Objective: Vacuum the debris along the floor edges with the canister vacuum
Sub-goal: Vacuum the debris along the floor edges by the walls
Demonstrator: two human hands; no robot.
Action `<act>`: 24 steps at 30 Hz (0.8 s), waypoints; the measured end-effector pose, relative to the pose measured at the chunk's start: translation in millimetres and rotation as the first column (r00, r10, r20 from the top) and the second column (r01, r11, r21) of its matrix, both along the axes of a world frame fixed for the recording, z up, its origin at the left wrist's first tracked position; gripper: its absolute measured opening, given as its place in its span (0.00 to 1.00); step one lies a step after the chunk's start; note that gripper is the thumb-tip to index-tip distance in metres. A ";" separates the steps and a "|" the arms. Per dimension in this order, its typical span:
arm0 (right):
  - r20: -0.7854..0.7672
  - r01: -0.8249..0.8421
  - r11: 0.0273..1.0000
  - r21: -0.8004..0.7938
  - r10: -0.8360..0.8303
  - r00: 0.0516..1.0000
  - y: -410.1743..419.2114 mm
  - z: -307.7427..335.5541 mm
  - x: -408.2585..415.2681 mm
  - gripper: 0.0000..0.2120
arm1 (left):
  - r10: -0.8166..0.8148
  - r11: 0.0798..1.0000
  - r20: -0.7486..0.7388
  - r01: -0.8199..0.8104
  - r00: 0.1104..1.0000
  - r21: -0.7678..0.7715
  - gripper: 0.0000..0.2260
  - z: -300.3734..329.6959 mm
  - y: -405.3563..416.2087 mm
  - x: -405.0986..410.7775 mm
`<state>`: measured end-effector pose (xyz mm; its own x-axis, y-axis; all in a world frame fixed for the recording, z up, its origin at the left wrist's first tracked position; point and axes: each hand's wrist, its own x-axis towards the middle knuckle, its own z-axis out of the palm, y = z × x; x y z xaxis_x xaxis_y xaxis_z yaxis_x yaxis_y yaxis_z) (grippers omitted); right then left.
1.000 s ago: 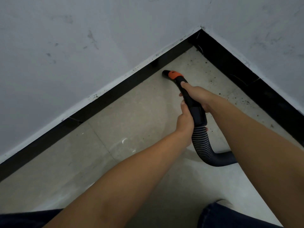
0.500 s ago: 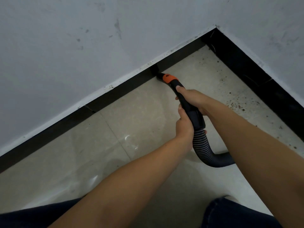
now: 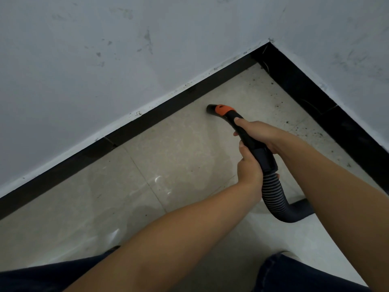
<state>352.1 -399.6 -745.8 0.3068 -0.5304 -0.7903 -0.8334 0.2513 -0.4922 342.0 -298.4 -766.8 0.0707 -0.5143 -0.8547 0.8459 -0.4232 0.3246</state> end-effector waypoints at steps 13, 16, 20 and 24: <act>0.152 0.409 0.909 -0.085 -0.394 0.907 -23.3 -31.9 -4.3 0.26 | -0.161 0.986 0.131 0.166 0.978 -0.025 0.31 -21.0 -26.1 29.9; 0.187 0.448 0.887 -0.109 -0.424 0.886 -30.6 -38.0 5.1 0.22 | -0.168 0.986 0.254 0.167 0.952 0.026 0.30 -27.3 -35.0 37.6; 0.245 0.463 0.877 -0.125 -0.425 0.872 -41.5 -44.6 29.1 0.27 | -0.202 0.978 0.549 0.197 0.811 0.068 0.28 -36.1 -40.2 49.7; 0.264 0.402 0.908 -0.116 -0.362 0.894 -58.9 -51.2 50.0 0.26 | -0.157 0.987 0.607 0.152 0.779 0.060 0.27 -35.0 -52.3 67.8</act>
